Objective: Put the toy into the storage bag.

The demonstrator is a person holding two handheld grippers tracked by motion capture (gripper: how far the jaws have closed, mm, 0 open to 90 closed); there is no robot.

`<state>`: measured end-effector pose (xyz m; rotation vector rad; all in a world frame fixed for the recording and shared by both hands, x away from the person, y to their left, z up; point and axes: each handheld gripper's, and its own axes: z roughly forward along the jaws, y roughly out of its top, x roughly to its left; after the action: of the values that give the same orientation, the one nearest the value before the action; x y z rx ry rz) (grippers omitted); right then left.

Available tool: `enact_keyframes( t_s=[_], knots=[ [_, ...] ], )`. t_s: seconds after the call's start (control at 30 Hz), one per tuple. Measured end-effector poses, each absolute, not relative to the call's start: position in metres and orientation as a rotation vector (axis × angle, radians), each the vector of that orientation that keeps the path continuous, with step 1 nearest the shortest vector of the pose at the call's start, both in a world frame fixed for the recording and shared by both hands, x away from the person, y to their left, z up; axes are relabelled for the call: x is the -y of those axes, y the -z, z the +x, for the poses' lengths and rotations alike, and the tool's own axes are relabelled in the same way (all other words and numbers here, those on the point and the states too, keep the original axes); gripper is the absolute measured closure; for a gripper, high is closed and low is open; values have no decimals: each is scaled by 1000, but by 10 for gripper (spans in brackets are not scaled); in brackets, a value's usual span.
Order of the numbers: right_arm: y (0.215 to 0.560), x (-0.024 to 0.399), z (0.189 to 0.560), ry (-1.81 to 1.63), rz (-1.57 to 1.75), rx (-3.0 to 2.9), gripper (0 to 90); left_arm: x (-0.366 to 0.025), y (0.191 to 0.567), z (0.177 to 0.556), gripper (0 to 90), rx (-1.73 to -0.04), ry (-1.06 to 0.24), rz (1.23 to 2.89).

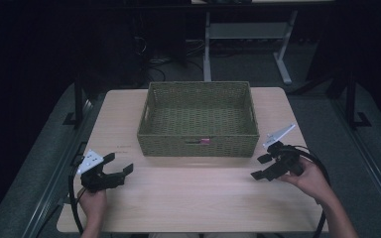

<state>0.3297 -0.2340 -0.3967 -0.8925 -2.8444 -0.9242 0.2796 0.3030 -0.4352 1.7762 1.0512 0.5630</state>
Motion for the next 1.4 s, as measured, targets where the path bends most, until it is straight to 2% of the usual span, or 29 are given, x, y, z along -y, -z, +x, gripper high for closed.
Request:
enact_keyframes(
  t_s=[0.63, 1.4],
  knots=[
    [422, 250, 306, 964, -985, 2811, 277, -303, 435, 279, 136, -1051, -567, 1779],
    [437, 257, 279, 1045, -1055, 2794, 274, -302, 435, 277, 136, -1044, -563, 1782]
  ],
)
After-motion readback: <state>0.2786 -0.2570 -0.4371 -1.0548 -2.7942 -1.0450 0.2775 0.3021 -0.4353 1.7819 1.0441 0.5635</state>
